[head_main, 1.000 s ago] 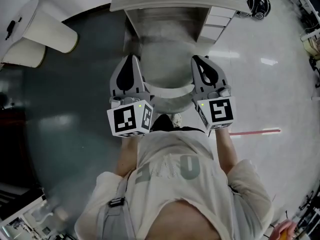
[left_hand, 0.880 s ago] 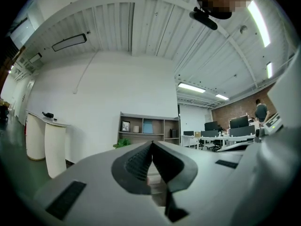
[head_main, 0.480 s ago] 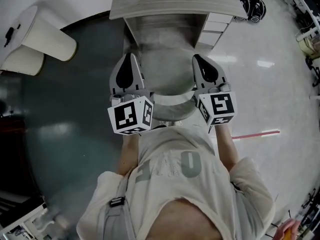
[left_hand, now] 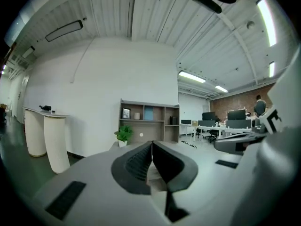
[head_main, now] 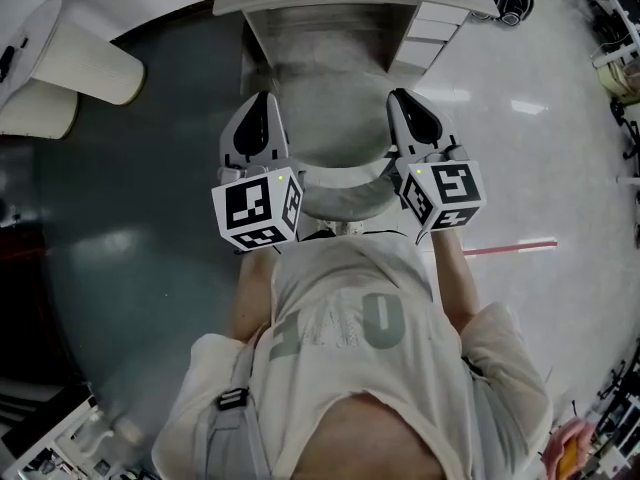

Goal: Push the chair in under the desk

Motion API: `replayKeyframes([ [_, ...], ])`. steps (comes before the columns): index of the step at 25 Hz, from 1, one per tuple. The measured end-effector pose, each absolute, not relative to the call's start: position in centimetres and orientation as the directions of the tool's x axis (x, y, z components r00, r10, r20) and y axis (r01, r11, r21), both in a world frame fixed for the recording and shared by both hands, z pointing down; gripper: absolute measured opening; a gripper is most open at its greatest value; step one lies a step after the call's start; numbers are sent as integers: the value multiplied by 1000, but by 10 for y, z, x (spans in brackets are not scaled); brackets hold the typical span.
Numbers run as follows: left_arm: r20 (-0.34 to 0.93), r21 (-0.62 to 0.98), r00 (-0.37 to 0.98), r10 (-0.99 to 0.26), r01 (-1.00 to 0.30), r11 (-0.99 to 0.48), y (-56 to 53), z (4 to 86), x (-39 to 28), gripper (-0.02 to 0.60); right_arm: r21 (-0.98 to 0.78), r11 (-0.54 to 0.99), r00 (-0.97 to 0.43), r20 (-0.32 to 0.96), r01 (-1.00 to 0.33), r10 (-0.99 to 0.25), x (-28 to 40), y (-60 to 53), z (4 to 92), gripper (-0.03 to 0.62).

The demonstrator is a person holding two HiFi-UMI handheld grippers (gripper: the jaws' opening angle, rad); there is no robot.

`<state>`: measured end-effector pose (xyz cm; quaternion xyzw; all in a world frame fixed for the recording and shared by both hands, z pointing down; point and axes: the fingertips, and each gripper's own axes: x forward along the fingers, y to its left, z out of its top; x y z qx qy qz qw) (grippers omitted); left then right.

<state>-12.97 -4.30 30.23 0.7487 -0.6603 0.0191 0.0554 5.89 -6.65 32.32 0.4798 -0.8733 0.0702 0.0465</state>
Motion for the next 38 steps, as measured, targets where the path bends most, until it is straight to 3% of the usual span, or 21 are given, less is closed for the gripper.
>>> replayKeyframes([
  [2, 175, 56, 154, -973, -988, -146, -39, 319, -126, 17, -91, 545, -552, 193, -833, -811, 56, -60, 336, 52],
  [3, 218, 54, 174, -960, -985, -166, -38, 328, -123, 17, -97, 560, -567, 213, -822, -795, 51, -57, 341, 163],
  [4, 263, 50, 201, -944, -980, -194, -37, 338, -120, 38, -106, 580, -587, 234, -808, -775, 46, -55, 347, 198],
  [6, 351, 33, 264, -898, -962, -270, -33, 361, -109, 177, -119, 627, -632, 280, -770, -722, 37, -49, 360, 219],
  [7, 391, 15, 292, -873, -950, -311, -28, 372, -103, 179, -115, 657, -656, 309, -745, -689, 33, -44, 367, 225],
  [14, 668, -50, 428, -609, -790, -610, 26, 463, -68, 183, -60, 893, -746, 576, -447, -334, 9, 22, 448, 225],
  [22, 830, 13, 465, -307, -567, -824, 90, 531, -51, 183, -175, 962, -662, 749, -209, -8, 9, 96, 531, 225],
  [29, 887, 26, 430, -166, -406, -914, 119, 565, -25, 196, -219, 974, -565, 812, -55, 150, 24, 139, 566, 225],
  [38, 927, 23, 365, -81, -272, -962, 133, 577, -33, 196, -158, 987, -495, 856, 20, 147, 21, 143, 594, 225],
])
